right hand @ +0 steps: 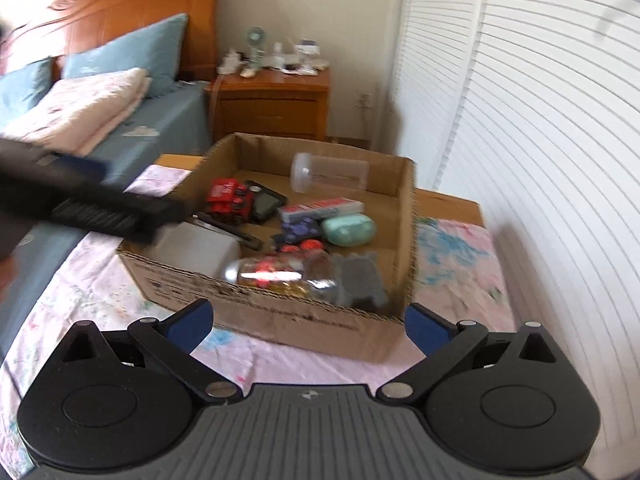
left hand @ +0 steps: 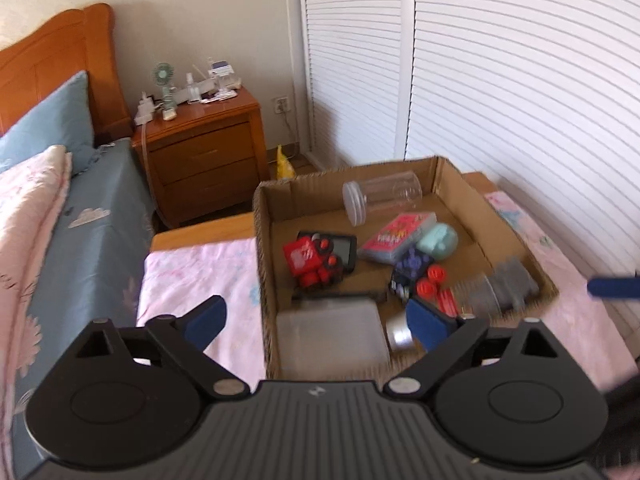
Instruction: Organize rigid objects
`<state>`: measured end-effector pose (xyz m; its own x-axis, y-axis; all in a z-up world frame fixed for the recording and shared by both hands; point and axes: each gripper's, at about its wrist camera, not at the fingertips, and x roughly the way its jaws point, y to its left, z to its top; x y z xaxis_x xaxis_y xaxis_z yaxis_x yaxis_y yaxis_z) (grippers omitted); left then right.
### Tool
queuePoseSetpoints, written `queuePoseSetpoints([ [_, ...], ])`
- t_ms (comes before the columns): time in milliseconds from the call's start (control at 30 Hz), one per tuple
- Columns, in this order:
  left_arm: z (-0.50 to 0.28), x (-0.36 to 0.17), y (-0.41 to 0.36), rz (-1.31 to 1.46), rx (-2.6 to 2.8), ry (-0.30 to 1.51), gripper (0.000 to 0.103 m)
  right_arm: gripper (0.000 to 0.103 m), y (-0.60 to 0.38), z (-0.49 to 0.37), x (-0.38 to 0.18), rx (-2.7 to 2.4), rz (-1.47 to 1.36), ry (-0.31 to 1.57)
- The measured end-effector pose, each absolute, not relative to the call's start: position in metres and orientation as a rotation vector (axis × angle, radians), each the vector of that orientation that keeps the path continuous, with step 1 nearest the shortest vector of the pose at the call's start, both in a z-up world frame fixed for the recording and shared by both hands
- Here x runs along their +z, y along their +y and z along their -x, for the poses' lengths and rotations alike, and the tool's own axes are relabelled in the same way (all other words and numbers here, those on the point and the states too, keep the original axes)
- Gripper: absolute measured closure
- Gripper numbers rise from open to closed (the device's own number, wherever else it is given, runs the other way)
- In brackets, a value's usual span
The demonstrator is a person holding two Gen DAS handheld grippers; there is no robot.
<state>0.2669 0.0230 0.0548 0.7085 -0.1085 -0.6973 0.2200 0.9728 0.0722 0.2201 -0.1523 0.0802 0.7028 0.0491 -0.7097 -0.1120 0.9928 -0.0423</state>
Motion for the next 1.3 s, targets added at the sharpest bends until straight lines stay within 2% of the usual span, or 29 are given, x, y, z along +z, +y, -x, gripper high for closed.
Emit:
queuePoseSetpoints([
  [333,-0.203,0.058,0.028,-0.082,-0.113,0.783,0.005,0.000,-0.168,-0.200,0.085,-0.075,0.010,0.819],
  [1300,-0.196,0.054,0.017,-0.066,-0.067,0.819,0.004,0.000,-0.168,-0.182,0.090,-0.087,-0.035,0.817],
])
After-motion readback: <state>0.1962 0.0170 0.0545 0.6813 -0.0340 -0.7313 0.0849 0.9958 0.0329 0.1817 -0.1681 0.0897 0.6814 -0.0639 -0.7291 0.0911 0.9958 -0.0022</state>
